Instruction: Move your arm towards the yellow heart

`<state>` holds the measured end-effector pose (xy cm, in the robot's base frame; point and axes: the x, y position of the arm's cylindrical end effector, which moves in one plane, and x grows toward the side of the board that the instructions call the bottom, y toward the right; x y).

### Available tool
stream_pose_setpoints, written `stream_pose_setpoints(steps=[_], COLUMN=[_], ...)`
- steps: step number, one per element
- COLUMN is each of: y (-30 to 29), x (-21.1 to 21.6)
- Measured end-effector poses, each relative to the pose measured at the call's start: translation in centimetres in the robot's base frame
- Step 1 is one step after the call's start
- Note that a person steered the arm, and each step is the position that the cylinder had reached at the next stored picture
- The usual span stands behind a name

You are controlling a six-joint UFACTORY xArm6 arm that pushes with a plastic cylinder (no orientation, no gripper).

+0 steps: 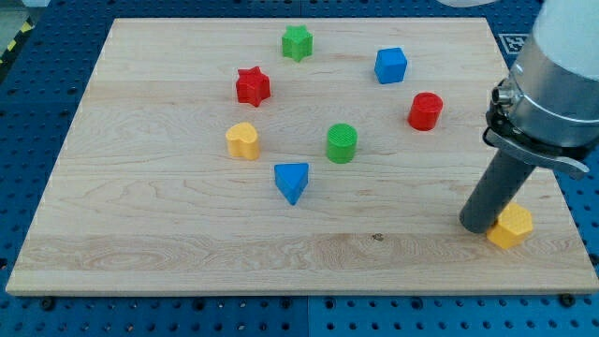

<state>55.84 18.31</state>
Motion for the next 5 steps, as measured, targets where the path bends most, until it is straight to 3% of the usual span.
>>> stream_pose_setpoints(steps=[2, 3, 4, 5], y=[-15.4, -24.0, -29.4, -29.8], x=[4.2, 2.7, -2.5, -8.9])
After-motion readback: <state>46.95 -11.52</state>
